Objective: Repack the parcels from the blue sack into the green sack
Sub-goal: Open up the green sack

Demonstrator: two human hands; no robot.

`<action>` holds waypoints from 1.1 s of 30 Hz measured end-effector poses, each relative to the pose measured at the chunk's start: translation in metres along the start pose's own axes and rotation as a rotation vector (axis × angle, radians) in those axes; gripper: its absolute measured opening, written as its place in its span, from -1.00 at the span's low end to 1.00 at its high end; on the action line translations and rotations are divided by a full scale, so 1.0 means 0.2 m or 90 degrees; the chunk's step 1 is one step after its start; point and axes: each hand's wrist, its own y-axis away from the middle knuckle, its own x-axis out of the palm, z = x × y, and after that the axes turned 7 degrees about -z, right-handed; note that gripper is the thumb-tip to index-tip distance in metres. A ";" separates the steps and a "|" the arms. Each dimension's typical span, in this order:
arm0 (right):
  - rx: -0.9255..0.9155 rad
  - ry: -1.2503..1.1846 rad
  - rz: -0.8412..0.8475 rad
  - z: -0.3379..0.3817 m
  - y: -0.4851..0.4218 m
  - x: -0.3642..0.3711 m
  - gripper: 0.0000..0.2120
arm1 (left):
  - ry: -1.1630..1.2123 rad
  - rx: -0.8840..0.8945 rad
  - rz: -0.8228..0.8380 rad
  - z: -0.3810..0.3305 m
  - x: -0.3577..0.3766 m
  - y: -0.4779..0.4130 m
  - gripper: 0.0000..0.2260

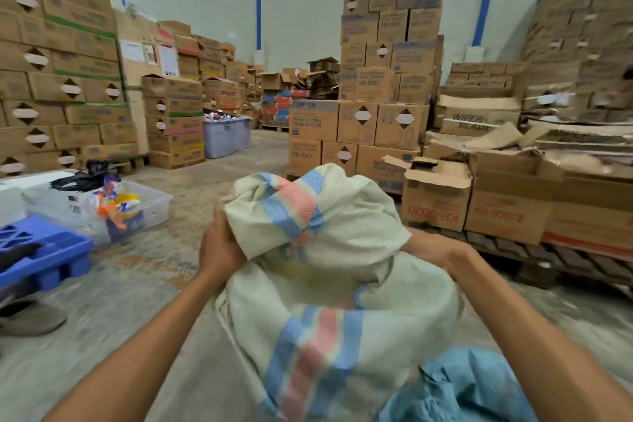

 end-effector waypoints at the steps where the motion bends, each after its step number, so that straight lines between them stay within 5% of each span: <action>1: 0.012 0.052 0.056 -0.07 0.01 -0.03 -0.60 | -0.083 0.016 0.034 0.03 -0.06 -0.02 -0.30; 2: 0.051 0.112 0.076 -0.17 0.01 -0.04 -0.67 | -0.156 0.048 0.063 0.11 -0.13 -0.04 -0.33; 6: 0.218 0.336 -0.228 -0.46 -0.02 -0.03 -0.80 | -0.453 0.179 0.203 0.30 -0.31 -0.09 -0.52; 11: 0.294 0.118 -0.402 -0.34 -0.05 0.09 -0.84 | -0.549 0.129 0.196 0.28 -0.30 -0.05 -0.60; 14: 0.294 -0.064 -0.385 -0.29 -0.09 0.20 -0.66 | -0.428 -0.003 0.232 0.24 -0.25 0.00 -0.66; 16: 0.183 -0.088 -0.350 -0.21 -0.09 0.27 -0.70 | -0.228 -0.168 0.217 0.21 -0.19 0.01 -0.72; 19: -0.022 -0.074 -0.209 -0.08 -0.10 0.35 -0.40 | -0.021 -0.277 0.202 0.09 -0.13 0.05 -0.49; 21: -0.043 -0.029 -0.196 -0.06 -0.14 0.39 -0.24 | 0.012 -0.269 0.280 0.01 -0.10 0.12 -0.04; 23: -0.046 -0.003 -0.248 -0.08 -0.19 0.41 -0.32 | -0.039 -0.219 0.355 -0.04 -0.09 0.18 0.40; 25: -0.047 -0.001 -0.287 -0.08 -0.22 0.41 -0.54 | -0.126 -0.171 0.300 -0.06 -0.06 0.22 0.46; 27: -0.043 -0.044 -0.290 0.01 -0.16 0.42 -0.75 | -0.200 -0.127 0.118 -0.07 -0.02 0.23 0.25; 29: -0.049 -0.127 -0.244 0.09 -0.10 0.42 -0.74 | -0.166 -0.075 -0.006 -0.08 0.01 0.18 -0.19; 31: -0.027 -0.190 -0.184 0.13 -0.05 0.39 -0.69 | -0.013 -0.204 -0.033 -0.08 0.00 0.09 -0.55; 33: 0.025 -0.244 -0.112 0.11 0.01 0.30 -0.70 | 0.162 -0.402 -0.050 -0.03 -0.07 -0.01 -0.66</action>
